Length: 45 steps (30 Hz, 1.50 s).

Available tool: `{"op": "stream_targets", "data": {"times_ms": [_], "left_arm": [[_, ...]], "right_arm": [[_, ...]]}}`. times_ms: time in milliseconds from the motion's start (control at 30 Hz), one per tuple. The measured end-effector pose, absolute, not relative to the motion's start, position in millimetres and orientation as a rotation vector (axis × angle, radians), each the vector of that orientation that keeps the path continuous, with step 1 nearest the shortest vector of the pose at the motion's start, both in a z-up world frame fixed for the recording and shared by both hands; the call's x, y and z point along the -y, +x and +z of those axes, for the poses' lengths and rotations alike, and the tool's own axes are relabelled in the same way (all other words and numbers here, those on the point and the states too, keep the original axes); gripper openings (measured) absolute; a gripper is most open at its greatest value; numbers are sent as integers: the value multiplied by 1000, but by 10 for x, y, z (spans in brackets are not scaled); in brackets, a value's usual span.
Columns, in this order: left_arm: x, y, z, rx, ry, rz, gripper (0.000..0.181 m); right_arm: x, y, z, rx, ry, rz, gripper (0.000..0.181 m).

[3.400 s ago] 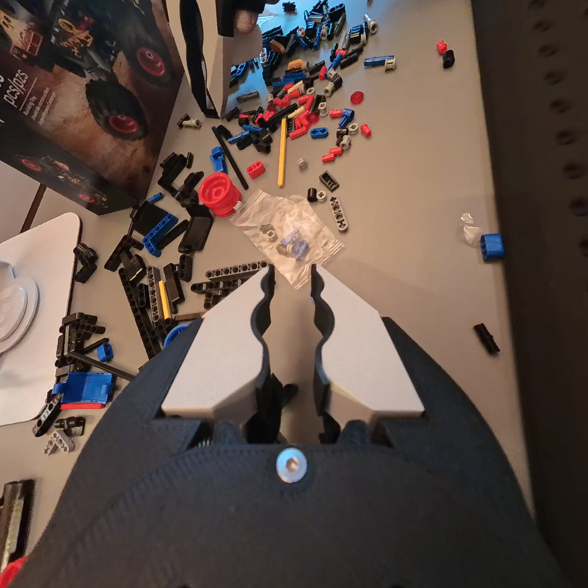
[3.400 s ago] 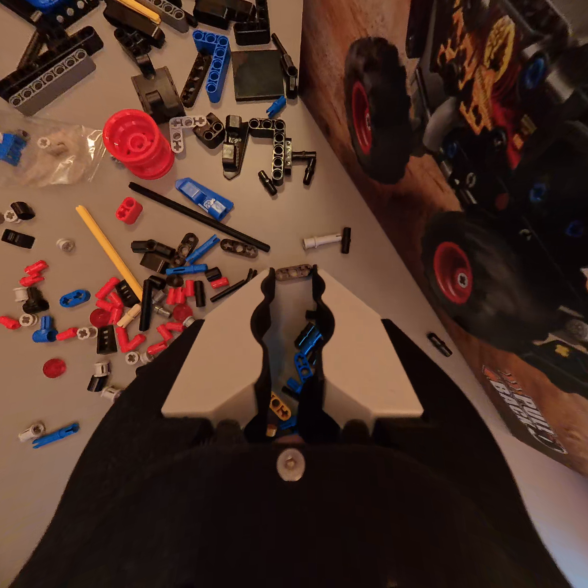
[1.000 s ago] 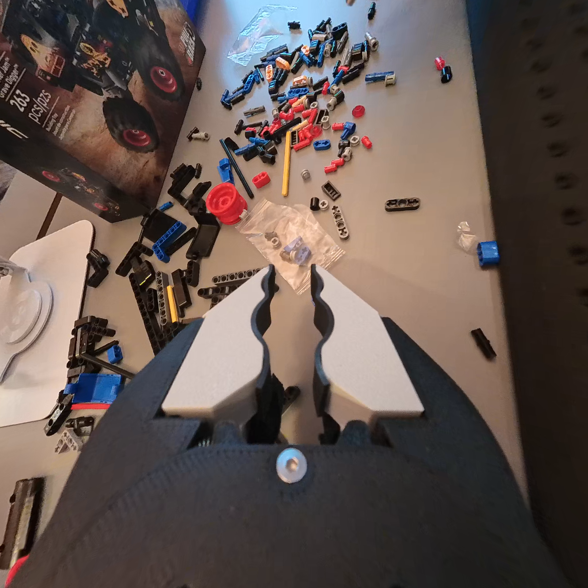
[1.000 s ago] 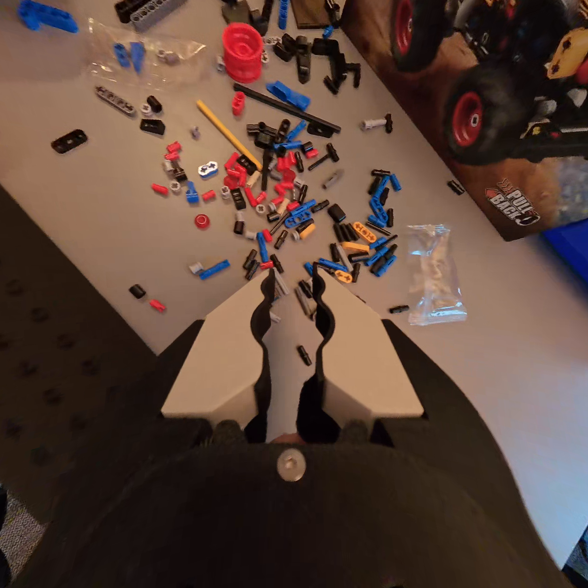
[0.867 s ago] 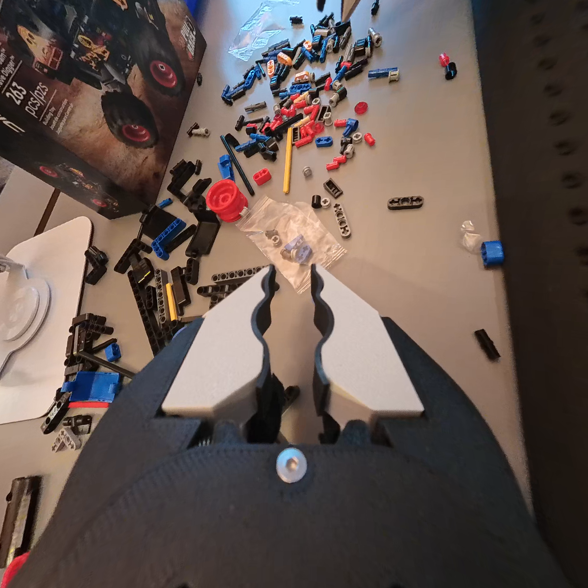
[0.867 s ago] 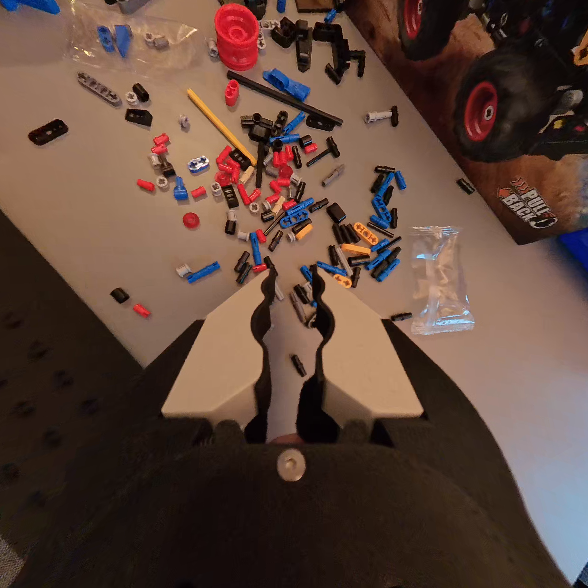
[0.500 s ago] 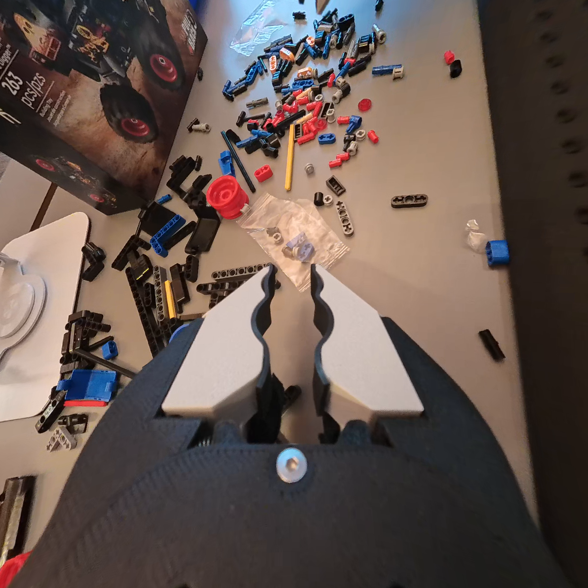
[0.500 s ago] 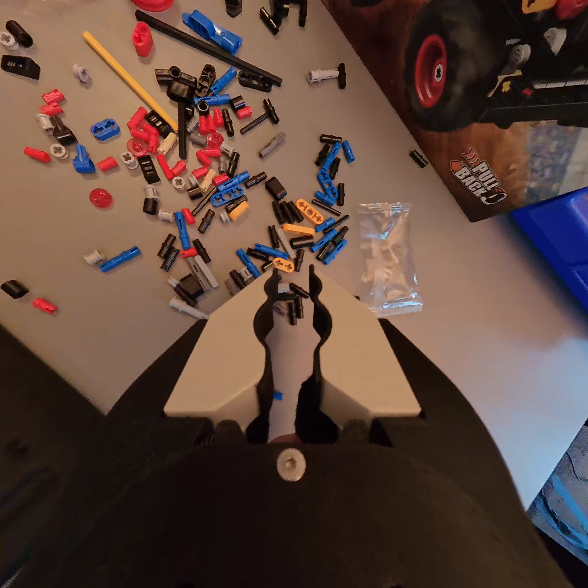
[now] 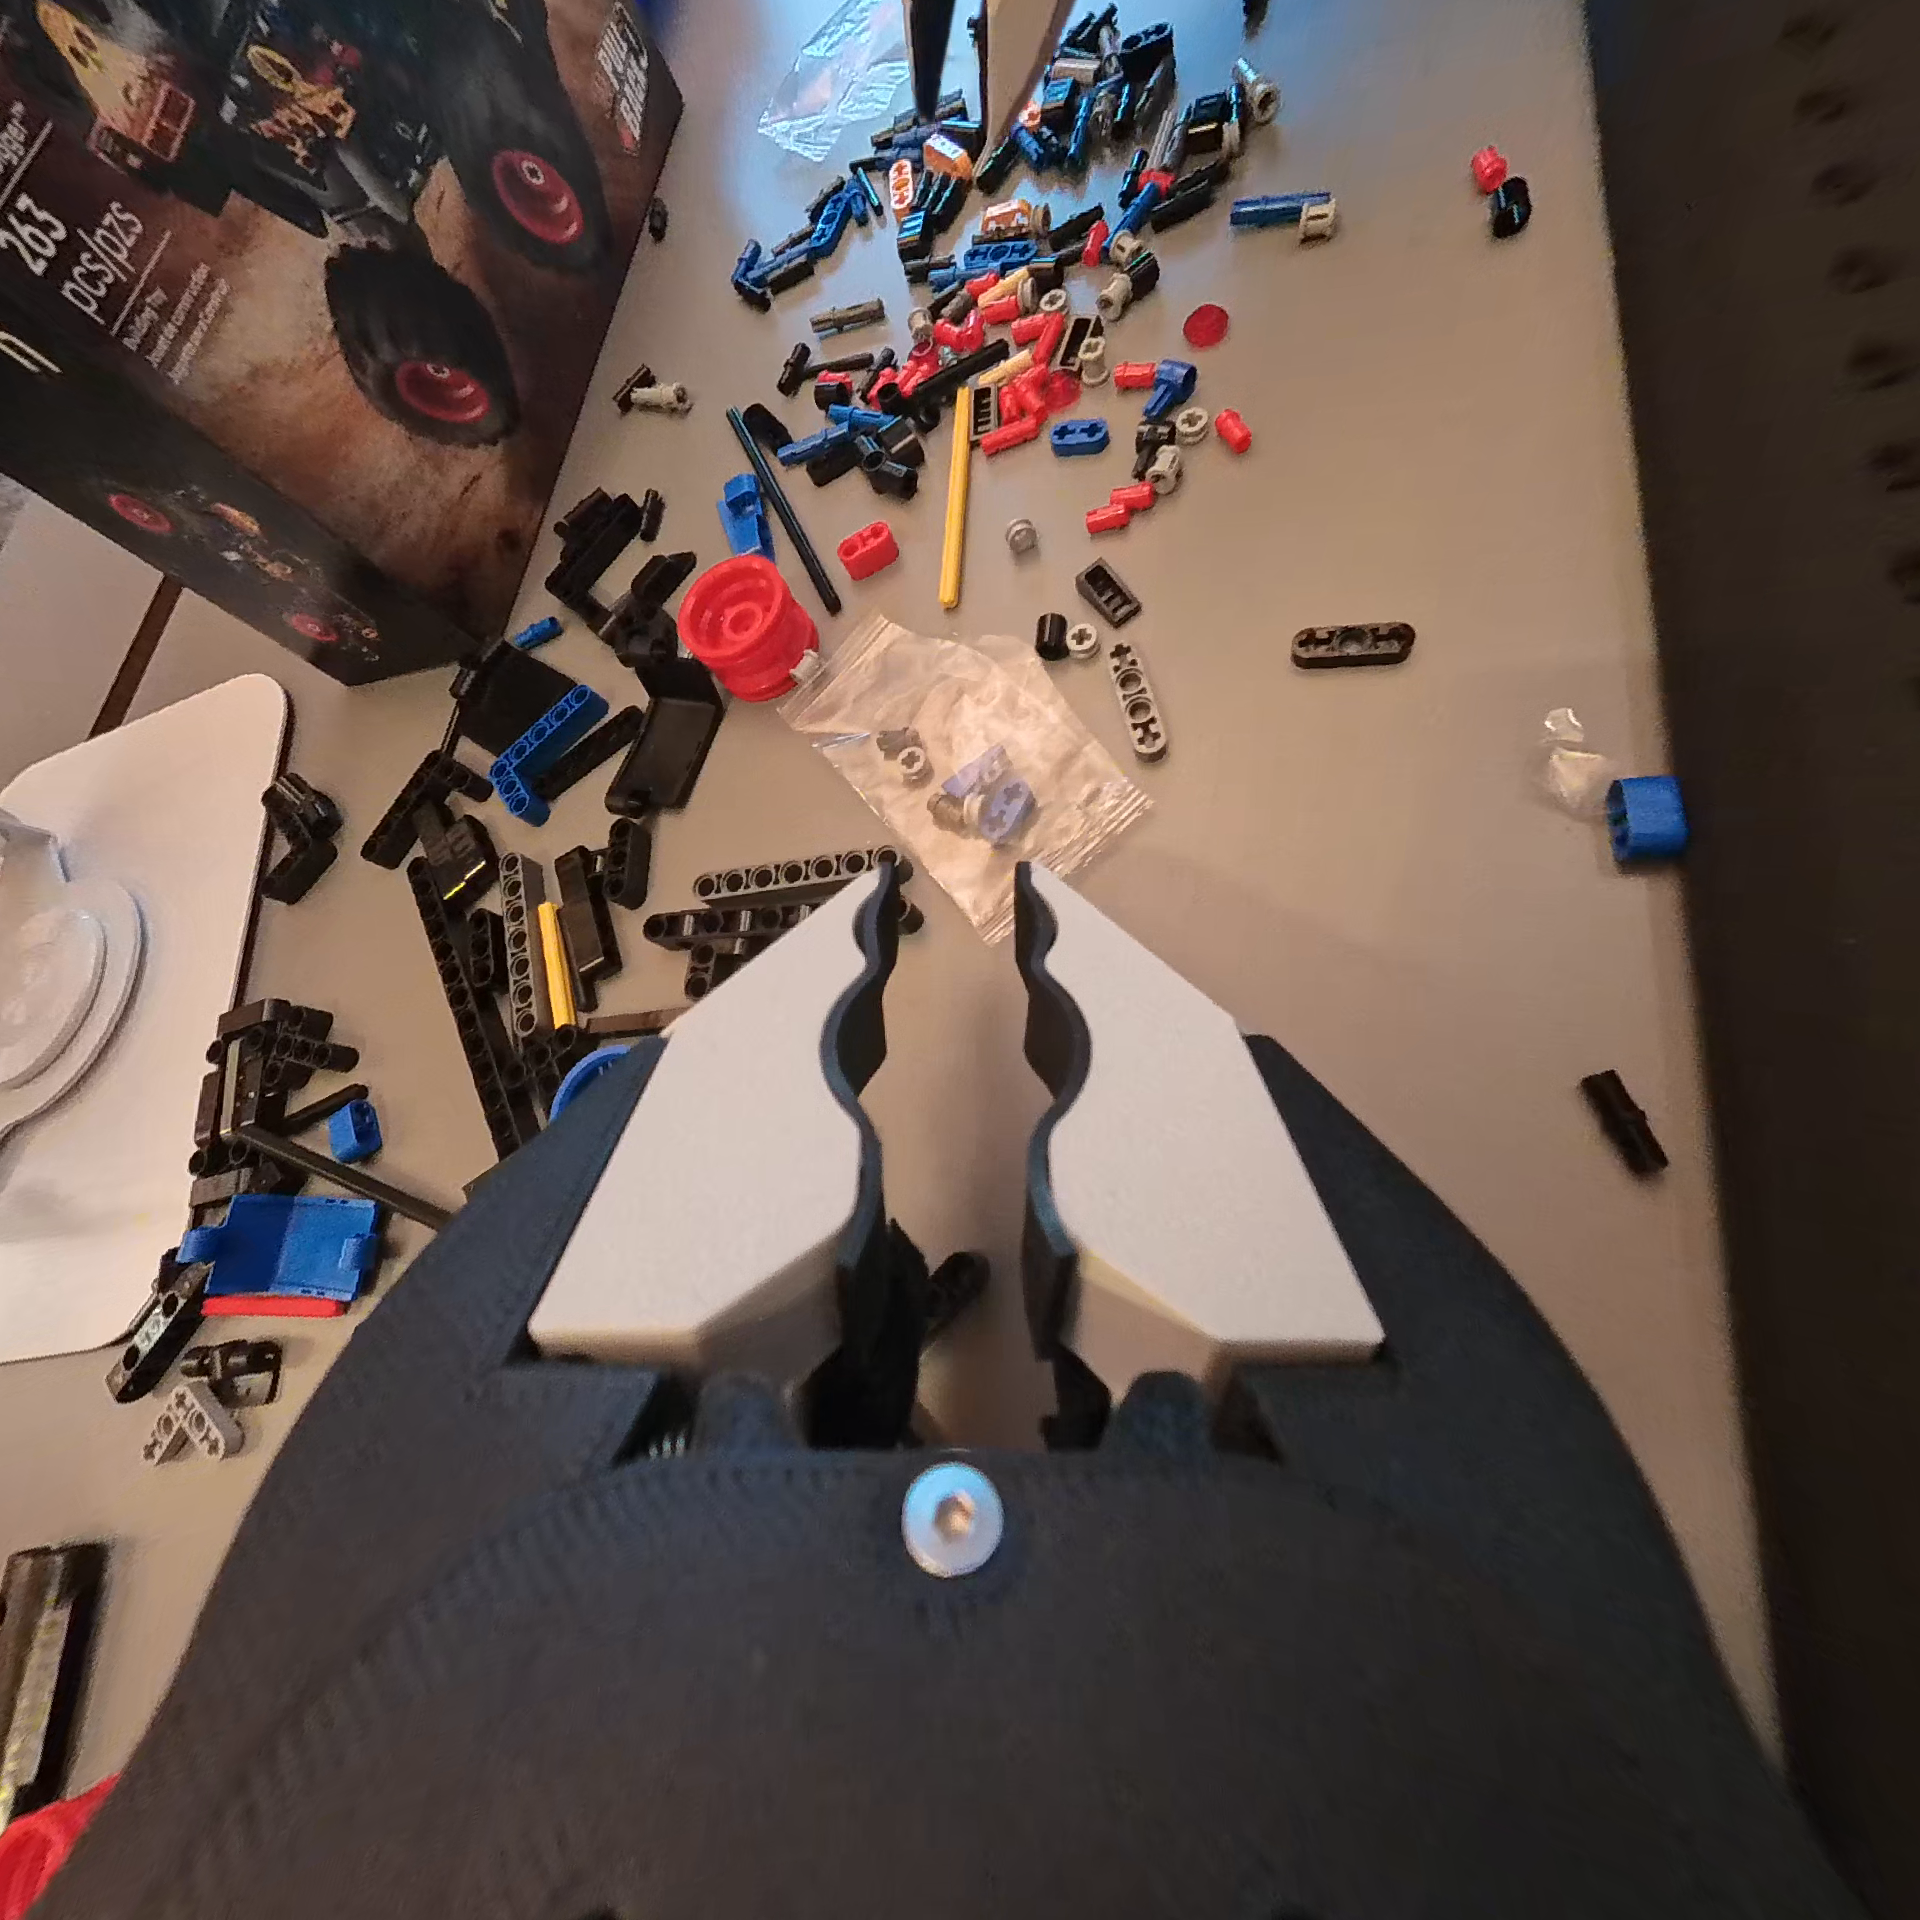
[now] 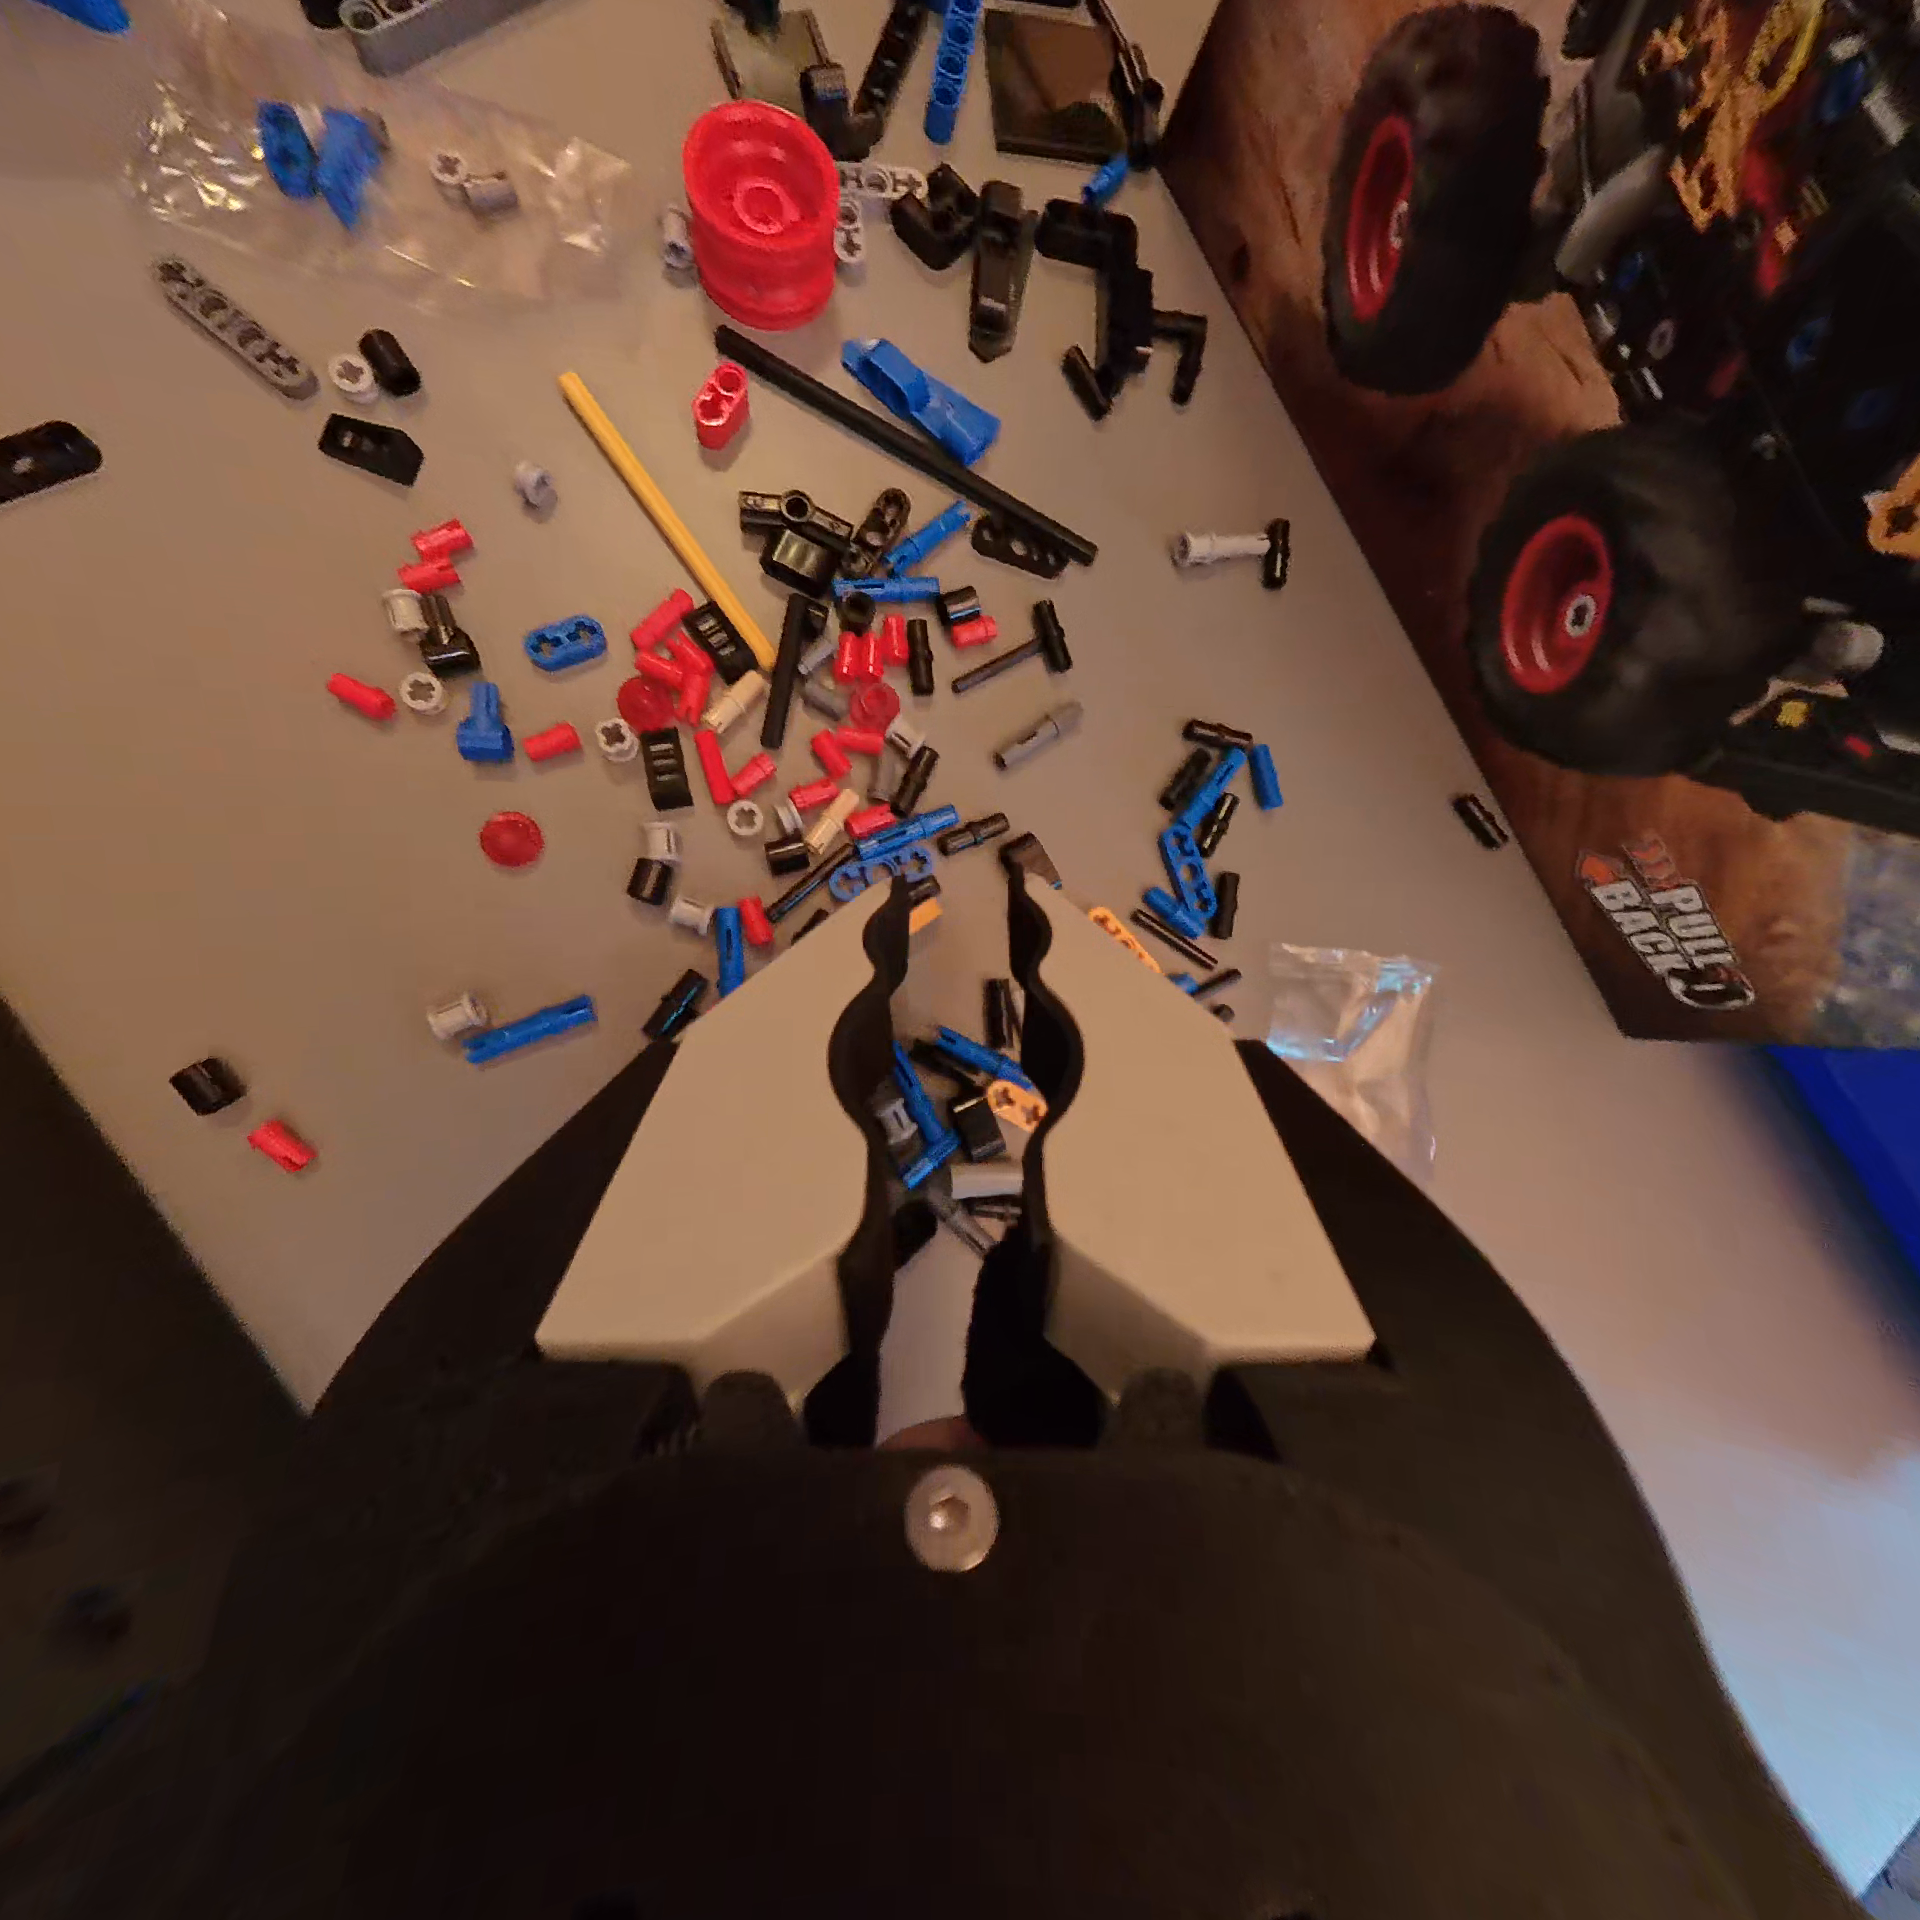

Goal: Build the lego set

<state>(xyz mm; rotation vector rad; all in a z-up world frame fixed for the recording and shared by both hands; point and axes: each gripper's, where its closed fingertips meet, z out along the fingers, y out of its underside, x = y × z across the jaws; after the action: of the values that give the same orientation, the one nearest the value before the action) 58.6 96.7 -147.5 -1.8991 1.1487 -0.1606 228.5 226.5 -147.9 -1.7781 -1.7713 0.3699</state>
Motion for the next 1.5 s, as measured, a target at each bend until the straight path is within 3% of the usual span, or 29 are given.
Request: {"op": "stream_targets", "data": {"times_ms": [433,900,1500], "left_arm": [[-956,596,-1478,-1160,-1896,-155,20],[-964,605,-1482,-1153,-1898,-160,20],[-966,580,-1481,-1156,-1899,-143,20]], "right_arm": [[-2023,2551,-1380,1806,-1779,386,15],[-2187,3289,-1133,1630,-1873,116,15],[-2306,2898,-1328,1703,-1836,136,17]]}}
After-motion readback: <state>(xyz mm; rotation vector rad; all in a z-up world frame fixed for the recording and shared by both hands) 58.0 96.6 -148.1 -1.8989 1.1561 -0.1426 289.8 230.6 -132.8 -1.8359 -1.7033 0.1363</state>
